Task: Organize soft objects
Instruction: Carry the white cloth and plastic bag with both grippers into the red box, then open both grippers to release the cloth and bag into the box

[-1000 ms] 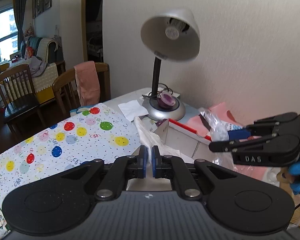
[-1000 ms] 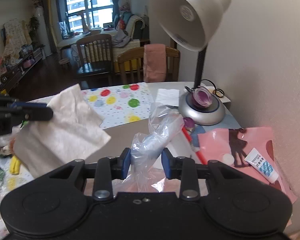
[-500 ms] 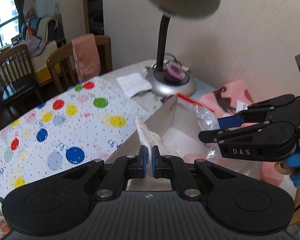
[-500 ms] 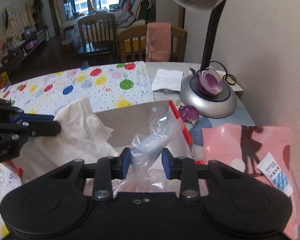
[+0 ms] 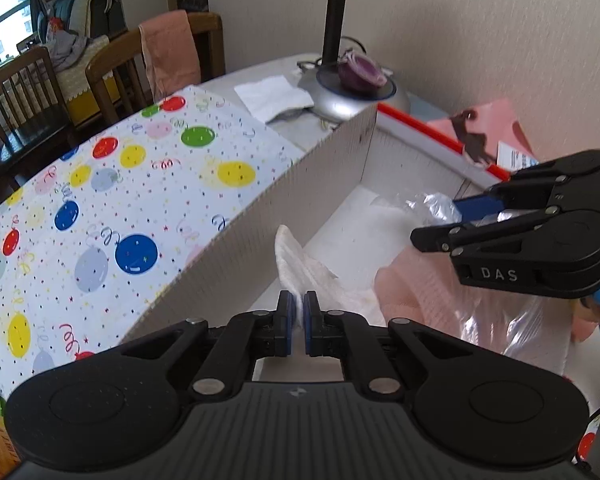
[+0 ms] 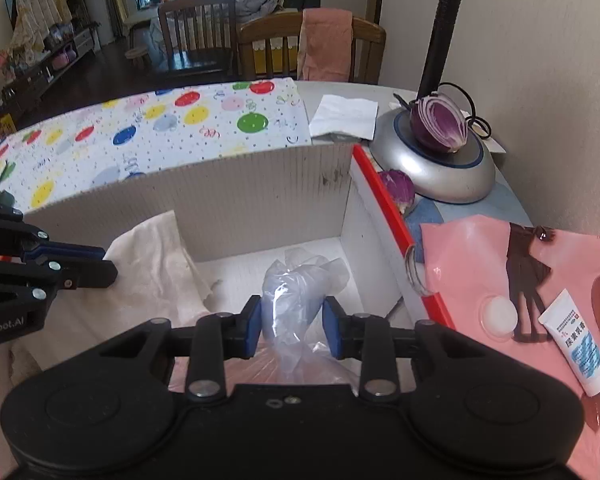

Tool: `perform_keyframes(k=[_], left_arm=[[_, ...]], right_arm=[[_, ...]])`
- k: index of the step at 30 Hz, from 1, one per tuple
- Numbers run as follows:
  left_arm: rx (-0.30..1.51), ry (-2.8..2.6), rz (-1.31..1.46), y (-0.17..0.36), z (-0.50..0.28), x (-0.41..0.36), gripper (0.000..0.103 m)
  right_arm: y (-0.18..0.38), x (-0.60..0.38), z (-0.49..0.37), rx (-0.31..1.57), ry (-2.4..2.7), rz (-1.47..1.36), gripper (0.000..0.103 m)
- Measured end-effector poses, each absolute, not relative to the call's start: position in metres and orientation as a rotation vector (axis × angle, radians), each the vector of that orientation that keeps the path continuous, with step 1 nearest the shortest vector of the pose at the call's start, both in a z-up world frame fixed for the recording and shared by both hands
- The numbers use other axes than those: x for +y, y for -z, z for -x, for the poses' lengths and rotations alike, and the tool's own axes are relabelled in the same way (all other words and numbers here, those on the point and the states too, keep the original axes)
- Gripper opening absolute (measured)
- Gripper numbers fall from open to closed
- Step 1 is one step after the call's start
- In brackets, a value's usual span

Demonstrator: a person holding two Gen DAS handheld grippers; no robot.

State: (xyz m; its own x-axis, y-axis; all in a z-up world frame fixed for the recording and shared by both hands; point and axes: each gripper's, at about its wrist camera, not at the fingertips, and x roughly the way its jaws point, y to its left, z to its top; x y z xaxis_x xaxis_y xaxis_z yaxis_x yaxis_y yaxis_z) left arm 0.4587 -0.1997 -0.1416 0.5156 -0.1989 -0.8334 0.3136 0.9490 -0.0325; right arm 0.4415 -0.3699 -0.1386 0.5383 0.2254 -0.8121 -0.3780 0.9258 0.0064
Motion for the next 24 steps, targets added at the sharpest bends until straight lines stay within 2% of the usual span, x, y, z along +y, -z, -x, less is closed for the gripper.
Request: perform_keyframes(k=[8,13,18,24], left_arm=[[1.014,0.293,-0.103,0.146,-0.458,-0.201,0.005],[1.005,0.301,-0.084,0.142,-0.455,-0.199,0.006],[0.997,0.316,-0.062,0.136,-0.45,-0.196,0.007],[0.966,0.336,-0.042,0.124,-0.441,-0.193,0.007]], right_arm=[[0.139,-0.37,-0.44,0.933,-0.309,0.194,0.038],[0.134,-0.373,-0.437,0.935,-0.317,0.165,0.059],[0.124,-0.378,-0.434,0.921,-0.325,0.129,0.064],[0.108,-0.382,-0.423,0.894,-0.35,0.099,0.075]])
